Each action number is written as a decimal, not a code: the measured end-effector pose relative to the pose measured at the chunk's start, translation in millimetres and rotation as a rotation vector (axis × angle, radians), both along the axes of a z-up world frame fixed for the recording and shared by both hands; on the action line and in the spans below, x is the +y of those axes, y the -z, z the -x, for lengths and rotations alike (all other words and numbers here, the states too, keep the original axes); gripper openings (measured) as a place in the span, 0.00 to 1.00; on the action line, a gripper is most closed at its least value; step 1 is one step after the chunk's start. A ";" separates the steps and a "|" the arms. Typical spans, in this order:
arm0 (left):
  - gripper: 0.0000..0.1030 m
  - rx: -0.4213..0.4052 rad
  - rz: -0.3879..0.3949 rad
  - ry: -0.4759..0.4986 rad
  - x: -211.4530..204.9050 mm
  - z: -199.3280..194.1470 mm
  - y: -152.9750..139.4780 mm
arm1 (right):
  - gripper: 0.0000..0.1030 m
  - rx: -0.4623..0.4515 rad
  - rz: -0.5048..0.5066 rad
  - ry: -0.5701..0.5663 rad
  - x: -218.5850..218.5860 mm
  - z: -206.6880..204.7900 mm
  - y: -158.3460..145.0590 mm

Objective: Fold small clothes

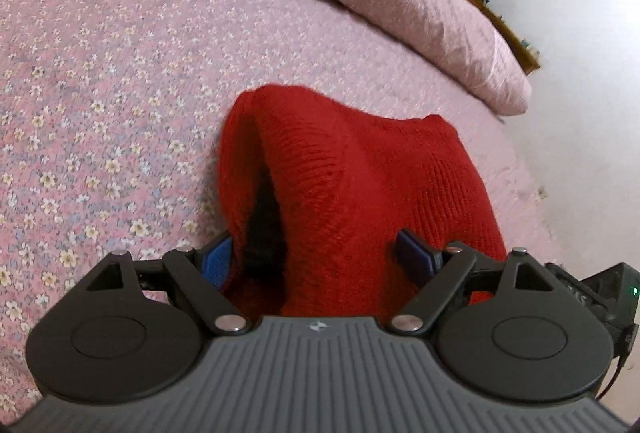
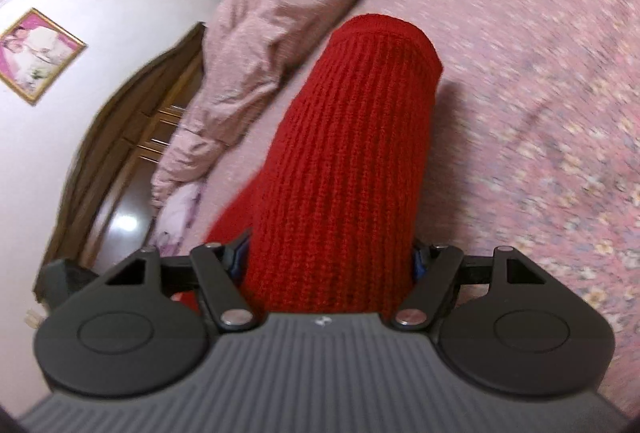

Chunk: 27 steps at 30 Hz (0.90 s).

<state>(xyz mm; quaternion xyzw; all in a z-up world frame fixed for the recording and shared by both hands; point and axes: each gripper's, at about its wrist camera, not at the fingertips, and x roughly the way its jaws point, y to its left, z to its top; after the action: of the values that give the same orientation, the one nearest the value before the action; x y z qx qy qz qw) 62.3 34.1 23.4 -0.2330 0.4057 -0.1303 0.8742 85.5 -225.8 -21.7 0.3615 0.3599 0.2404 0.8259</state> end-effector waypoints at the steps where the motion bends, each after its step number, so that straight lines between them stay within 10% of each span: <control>1: 0.85 -0.003 -0.011 -0.001 -0.6 2.1 1.6 | 0.72 0.010 0.002 0.006 -1.9 0.7 4.4; 27: 0.90 -0.042 -0.325 0.022 -4.3 38.4 -15.2 | 0.76 -0.050 0.380 0.056 14.5 68.7 -26.2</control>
<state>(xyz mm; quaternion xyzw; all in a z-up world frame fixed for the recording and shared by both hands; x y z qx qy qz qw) 23.9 29.8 38.6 -0.0811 0.4054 -0.0772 0.9072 16.7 -211.3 4.5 0.2029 0.3677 0.1538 0.8944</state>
